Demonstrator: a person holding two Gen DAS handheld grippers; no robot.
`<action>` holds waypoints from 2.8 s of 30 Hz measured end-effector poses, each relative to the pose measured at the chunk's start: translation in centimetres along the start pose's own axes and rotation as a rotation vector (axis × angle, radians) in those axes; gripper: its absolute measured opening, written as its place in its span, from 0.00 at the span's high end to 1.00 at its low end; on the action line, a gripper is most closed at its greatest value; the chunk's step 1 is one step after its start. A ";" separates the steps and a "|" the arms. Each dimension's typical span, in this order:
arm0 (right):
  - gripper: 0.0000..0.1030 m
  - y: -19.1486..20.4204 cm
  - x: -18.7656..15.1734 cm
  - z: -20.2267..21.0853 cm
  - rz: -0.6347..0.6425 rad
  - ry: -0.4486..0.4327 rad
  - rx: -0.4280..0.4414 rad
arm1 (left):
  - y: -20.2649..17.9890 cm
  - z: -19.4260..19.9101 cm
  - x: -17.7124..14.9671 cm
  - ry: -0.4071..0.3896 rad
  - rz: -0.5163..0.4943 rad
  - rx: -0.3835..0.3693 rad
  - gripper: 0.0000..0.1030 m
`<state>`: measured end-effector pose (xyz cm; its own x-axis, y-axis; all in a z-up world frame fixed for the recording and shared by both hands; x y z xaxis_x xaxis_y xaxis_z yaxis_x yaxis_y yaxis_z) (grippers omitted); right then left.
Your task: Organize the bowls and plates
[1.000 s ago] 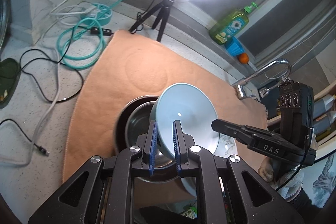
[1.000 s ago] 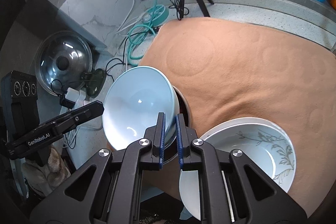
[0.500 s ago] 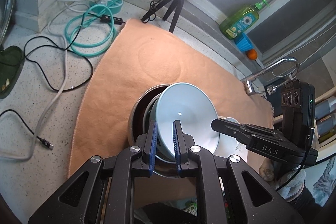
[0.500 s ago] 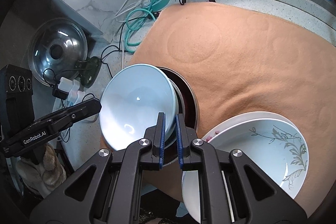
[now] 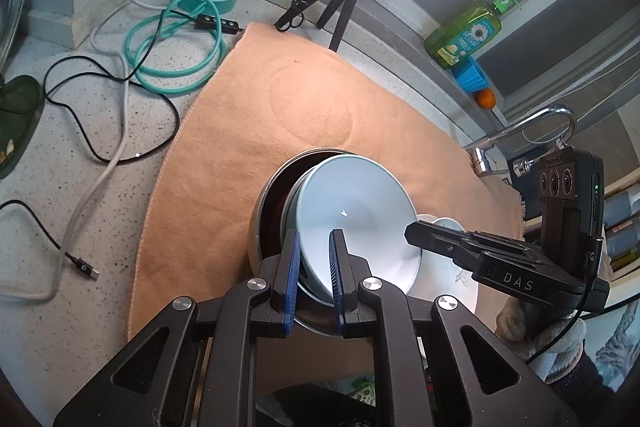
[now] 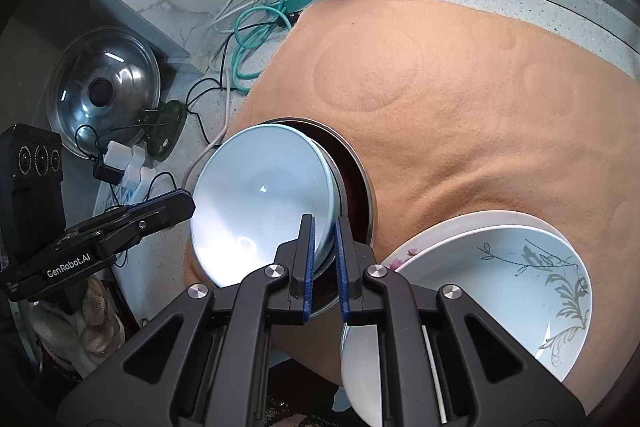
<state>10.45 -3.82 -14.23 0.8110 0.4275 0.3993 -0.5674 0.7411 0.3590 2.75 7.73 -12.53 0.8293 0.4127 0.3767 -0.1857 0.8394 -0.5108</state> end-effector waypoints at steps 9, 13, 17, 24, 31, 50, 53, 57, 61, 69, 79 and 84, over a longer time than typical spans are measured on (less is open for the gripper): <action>0.88 0.0 0.0 0.0 0.009 0.004 0.007 | 0.1 -0.1 0.0 0.006 -0.002 -0.002 0.88; 0.88 0.0 -0.1 0.3 0.013 -0.007 0.010 | 0.0 0.1 0.1 0.001 -0.004 -0.003 0.88; 0.81 0.0 0.0 1.1 0.012 -0.027 0.015 | 0.0 0.6 0.1 -0.015 -0.006 -0.002 0.88; 0.79 -1.0 0.2 2.7 -0.022 -0.068 0.023 | 0.6 2.0 -0.1 -0.054 0.014 0.005 0.88; 0.79 -3.1 -0.1 3.1 -0.087 -0.079 0.026 | 1.8 2.1 -0.5 -0.053 0.055 0.008 0.88; 0.79 -4.2 -0.8 0.7 -0.133 -0.019 0.056 | 2.7 0.1 -1.4 0.004 0.086 0.006 0.88; 0.79 -4.1 -0.8 0.3 -0.128 -0.007 0.059 | 2.8 -0.2 -1.4 0.012 0.092 -0.001 0.88; 0.79 -4.2 -0.9 -0.4 -0.132 0.010 0.065 | 2.8 -0.5 -1.4 0.016 0.092 -0.004 0.88; 0.88 -4.2 -0.9 -0.8 -0.134 0.022 0.073 | 2.9 -0.9 -1.2 0.018 0.092 -0.004 0.88; 0.90 -3.9 -0.8 -1.2 -0.127 0.023 0.071 | 2.9 -1.2 -1.0 0.018 0.078 0.008 0.88; 0.90 -3.5 -0.6 -1.0 -0.107 0.010 0.051 | 2.5 -0.6 -1.0 0.010 0.059 0.015 0.88; 0.90 -3.4 -0.6 -0.5 -0.106 0.002 0.051 | 1.9 -0.1 -0.8 -0.001 0.040 0.018 0.89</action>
<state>11.93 -6.36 -16.14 0.8671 0.3490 0.3555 -0.4849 0.7551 0.4413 1.82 8.93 -13.86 0.8206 0.4467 0.3566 -0.2284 0.8281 -0.5119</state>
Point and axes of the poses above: each gripper's, at about its wrist camera, not at the fingertips, and z roughly against the way its jaws point, y to its left, x to its top, the point moved 2 cm from there along -z, roughly the way its jaws point
